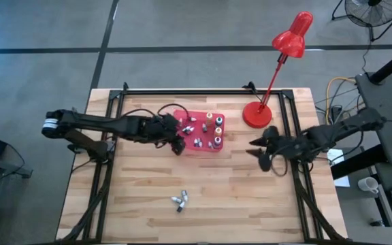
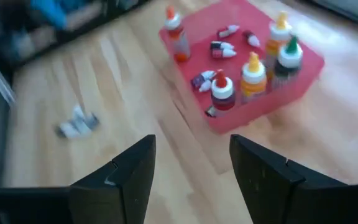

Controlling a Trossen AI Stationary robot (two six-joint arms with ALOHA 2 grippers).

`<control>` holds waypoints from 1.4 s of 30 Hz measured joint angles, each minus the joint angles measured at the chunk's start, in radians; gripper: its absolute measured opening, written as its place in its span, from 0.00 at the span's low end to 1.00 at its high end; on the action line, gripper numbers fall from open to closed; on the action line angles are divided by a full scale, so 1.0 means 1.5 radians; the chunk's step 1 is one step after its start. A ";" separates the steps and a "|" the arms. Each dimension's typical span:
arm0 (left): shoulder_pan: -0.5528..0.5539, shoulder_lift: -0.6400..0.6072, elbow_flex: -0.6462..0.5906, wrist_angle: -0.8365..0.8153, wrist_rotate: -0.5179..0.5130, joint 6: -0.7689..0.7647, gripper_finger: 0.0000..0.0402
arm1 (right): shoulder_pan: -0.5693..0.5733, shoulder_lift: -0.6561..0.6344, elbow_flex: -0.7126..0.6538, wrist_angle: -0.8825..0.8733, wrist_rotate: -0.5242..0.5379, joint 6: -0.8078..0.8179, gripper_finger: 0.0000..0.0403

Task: Pick & Place food coloring
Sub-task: Put the small black food coloring bottle into the pink bin

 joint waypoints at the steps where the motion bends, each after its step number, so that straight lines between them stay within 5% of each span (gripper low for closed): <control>1: 0.000 -0.013 -0.013 0.008 0.007 -0.043 0.50 | -0.001 -0.025 -0.009 -0.002 -0.003 0.058 0.50; 3: -0.009 -0.042 -0.050 0.042 0.017 -0.064 0.50 | -0.002 -0.065 -0.023 0.023 0.016 0.094 0.50; 5: -0.029 -0.065 -0.090 0.131 0.035 -0.051 0.50 | 0.007 -0.102 -0.046 0.127 0.000 -0.072 0.50; 9: -0.064 -0.108 -0.184 0.337 0.078 -0.037 0.50 | 0.009 -0.162 -0.137 0.408 -0.159 -0.336 0.50; 17: -0.119 -0.136 -0.336 0.651 0.119 0.003 0.50 | -0.008 -0.283 -0.350 0.577 -0.226 -0.298 0.50; 29: -0.128 -0.136 -0.364 0.682 0.116 0.015 0.50 | -0.064 -0.543 -0.441 0.421 -0.166 -0.337 0.50; 42: -0.126 -0.136 -0.364 0.665 0.120 -0.026 0.50 | -0.188 -0.511 -0.472 0.388 -0.255 -0.255 0.50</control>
